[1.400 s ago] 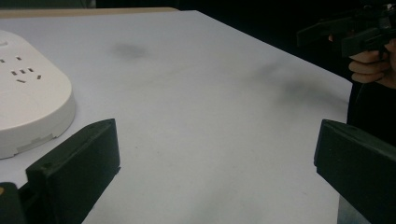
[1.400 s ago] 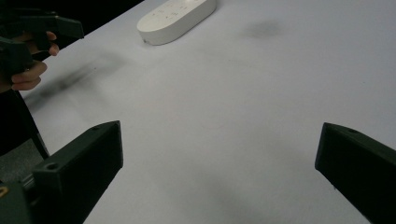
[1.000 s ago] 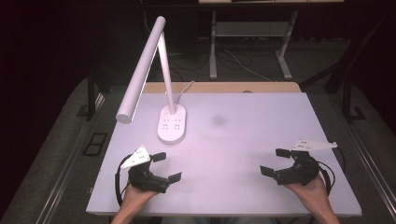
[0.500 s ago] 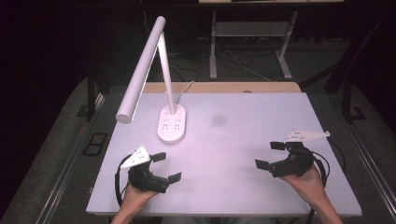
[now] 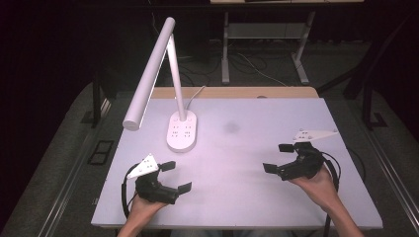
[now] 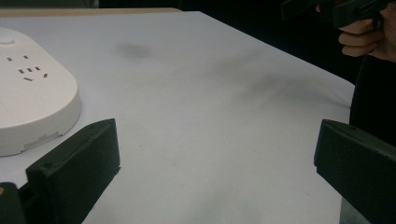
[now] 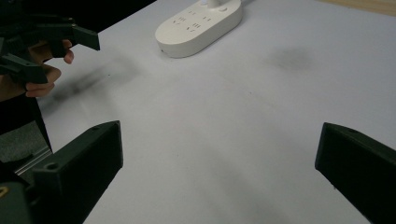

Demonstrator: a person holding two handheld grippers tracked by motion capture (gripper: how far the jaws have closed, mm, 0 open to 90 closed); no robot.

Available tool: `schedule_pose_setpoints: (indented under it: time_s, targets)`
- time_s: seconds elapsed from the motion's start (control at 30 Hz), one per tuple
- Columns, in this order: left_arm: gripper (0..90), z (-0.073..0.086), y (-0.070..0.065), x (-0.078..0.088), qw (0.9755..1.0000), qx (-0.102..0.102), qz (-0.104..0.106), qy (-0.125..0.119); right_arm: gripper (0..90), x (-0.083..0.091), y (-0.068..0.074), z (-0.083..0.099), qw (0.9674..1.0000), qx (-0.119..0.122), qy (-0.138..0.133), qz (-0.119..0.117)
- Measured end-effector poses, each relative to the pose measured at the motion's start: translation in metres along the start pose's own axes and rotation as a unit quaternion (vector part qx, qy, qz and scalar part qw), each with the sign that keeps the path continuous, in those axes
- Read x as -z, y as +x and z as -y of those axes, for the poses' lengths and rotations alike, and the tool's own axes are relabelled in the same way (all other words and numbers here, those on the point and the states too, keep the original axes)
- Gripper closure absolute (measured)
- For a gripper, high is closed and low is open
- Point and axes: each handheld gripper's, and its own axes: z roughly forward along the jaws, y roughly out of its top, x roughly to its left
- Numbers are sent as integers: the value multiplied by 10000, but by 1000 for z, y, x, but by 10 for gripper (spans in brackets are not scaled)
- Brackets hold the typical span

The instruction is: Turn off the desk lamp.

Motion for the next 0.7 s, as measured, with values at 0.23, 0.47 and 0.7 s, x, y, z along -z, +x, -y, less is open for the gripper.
schedule_pose_setpoints:
  time_s: [0.23, 0.47, 0.7]
  targets:
    - [0, 0, 0, 0, 10000, 4, 2, -3, 8, -7, 2, -10, 10000, 31, 48, -56]
    - [0, 0, 0, 0, 10000, 5, 5, -5, 8, -16, 2, -18, 9998, 105, 110, -85]
    - [0, 0, 0, 0, 10000, -15, 1, -2, 8, -24, 5, -31, 9996, 219, 145, -138]
